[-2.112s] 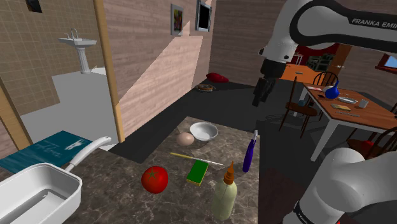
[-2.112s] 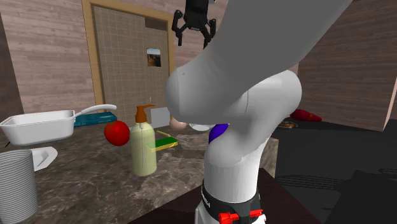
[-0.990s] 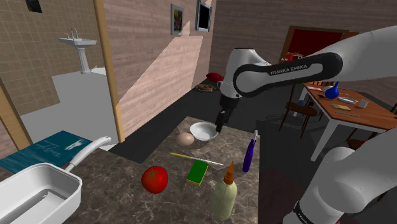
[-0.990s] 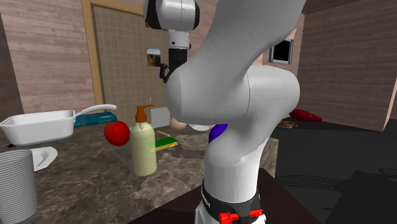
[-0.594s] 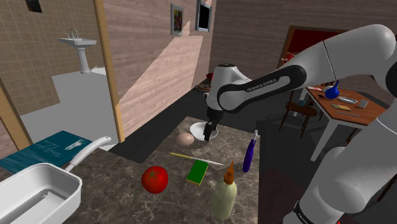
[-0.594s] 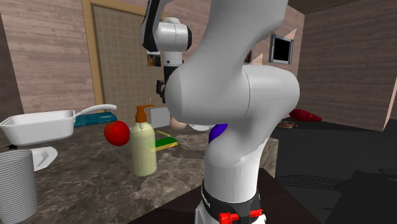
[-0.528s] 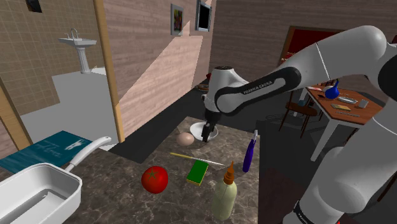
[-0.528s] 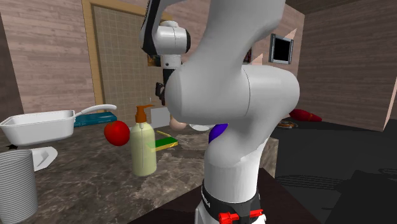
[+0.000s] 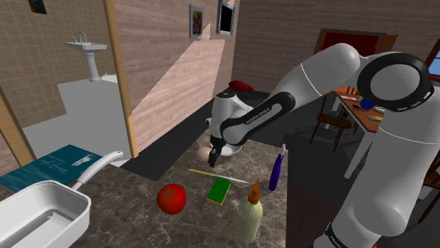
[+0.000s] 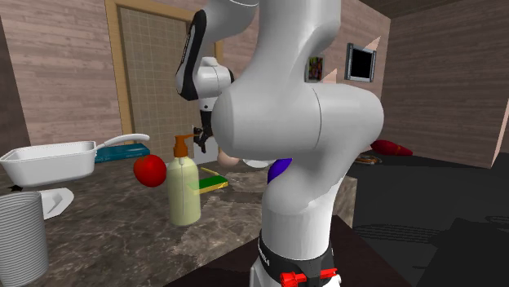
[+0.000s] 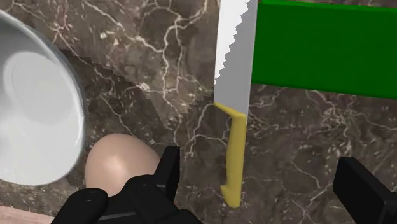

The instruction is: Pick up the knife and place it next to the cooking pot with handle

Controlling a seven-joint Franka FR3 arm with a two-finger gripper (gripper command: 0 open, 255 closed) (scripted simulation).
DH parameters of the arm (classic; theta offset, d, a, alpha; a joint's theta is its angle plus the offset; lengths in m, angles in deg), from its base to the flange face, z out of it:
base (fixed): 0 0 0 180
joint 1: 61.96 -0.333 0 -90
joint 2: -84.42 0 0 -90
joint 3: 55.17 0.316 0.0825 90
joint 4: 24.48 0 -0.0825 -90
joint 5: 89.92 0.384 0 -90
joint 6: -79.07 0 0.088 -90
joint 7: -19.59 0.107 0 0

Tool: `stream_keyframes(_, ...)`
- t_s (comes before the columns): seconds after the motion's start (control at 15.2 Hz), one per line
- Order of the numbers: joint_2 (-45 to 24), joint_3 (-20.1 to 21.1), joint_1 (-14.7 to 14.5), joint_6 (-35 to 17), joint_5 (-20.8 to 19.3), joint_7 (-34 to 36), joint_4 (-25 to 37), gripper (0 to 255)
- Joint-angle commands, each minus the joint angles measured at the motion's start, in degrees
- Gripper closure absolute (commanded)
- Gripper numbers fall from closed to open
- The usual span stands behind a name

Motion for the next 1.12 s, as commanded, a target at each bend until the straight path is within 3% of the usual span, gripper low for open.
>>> stream_keyframes(0.0,-4.75,-0.18,-0.56,-2.34,-2.84,1.15,2.34,0)
stream_keyframes(0.2,-11.49,-0.97,-1.99,-4.51,-6.76,2.8,6.75,0)
stream_keyframes(0.73,-16.84,-2.44,-2.65,-8.76,-9.05,4.36,7.77,0)
stream_keyframes(1.06,-16.84,-2.45,-2.65,-8.77,-9.04,4.35,7.77,0)
